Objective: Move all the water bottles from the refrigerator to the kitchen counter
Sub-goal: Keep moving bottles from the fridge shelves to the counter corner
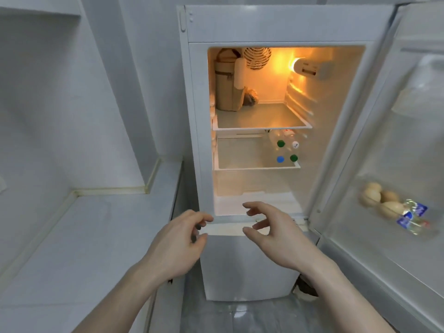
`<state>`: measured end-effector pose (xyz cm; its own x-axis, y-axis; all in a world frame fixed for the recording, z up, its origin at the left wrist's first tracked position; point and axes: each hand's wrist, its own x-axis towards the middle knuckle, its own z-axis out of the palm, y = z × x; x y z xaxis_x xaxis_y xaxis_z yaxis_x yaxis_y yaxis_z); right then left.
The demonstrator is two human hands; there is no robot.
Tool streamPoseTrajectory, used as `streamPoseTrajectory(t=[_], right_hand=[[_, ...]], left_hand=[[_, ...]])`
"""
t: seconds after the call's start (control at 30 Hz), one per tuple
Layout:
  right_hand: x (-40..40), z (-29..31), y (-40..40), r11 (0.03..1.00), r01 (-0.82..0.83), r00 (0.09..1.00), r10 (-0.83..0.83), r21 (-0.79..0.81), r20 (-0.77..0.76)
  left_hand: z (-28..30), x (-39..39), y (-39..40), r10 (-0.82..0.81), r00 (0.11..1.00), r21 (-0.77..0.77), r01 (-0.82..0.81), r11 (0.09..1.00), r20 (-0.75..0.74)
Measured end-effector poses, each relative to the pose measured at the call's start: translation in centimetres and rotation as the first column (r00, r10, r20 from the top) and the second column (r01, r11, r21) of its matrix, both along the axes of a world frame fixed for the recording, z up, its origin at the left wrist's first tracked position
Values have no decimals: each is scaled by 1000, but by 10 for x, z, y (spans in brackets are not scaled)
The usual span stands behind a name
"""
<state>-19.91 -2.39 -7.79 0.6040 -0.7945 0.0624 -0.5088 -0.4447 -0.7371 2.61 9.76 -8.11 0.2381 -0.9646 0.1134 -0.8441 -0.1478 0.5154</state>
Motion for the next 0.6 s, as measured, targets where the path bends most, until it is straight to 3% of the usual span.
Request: streamPoseTrajectory(t=[0.37, 0.6], right_hand=[[-10, -1, -120, 964, 265, 959, -267, 33, 96], [-1, -25, -234, 912, 402, 893, -410, 81, 185]], left_hand=[[0, -7, -166, -150, 976, 41, 158, 987, -155], [-7, -15, -291, -117, 972, 40, 128, 991, -204]])
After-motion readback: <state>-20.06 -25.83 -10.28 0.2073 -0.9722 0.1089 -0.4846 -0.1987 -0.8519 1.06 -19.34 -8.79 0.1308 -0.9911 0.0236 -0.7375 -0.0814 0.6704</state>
